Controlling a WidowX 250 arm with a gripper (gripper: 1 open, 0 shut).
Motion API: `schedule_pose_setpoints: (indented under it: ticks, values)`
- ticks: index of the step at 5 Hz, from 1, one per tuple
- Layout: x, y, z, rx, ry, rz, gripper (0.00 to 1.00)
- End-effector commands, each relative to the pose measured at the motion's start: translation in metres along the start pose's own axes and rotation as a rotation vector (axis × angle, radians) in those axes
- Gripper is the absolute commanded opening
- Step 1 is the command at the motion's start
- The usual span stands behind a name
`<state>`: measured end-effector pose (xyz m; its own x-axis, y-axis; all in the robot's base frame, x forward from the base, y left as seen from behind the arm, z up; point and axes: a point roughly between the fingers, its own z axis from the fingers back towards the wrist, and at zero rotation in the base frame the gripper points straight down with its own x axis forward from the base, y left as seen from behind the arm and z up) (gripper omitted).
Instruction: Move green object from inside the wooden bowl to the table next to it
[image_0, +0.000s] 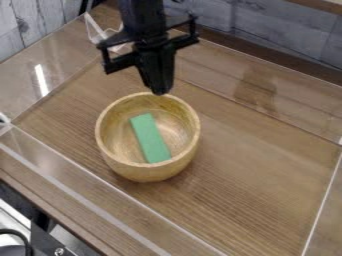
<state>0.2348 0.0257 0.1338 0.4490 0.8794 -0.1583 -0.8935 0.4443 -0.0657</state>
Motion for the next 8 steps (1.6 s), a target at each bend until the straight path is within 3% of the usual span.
schedule_pose_setpoints:
  ticks: [1,2,3,4,5,6,8]
  values:
    - [-0.015,-0.001,0.008,-0.031,-0.039,0.024,0.0]
    - [-0.033,-0.002,0.003,-0.019,-0.038,0.036,0.0]
    - [-0.026,0.012,-0.007,-0.009,-0.041,0.021,0.0]
    - [-0.029,0.007,-0.003,-0.01,-0.015,-0.019,0.0]
    - [-0.032,0.005,0.013,-0.014,0.007,-0.038,0.0]
    - [-0.031,0.011,0.019,-0.006,0.012,-0.047,0.0]
    - [-0.058,0.01,0.029,0.003,0.031,0.0,0.0]
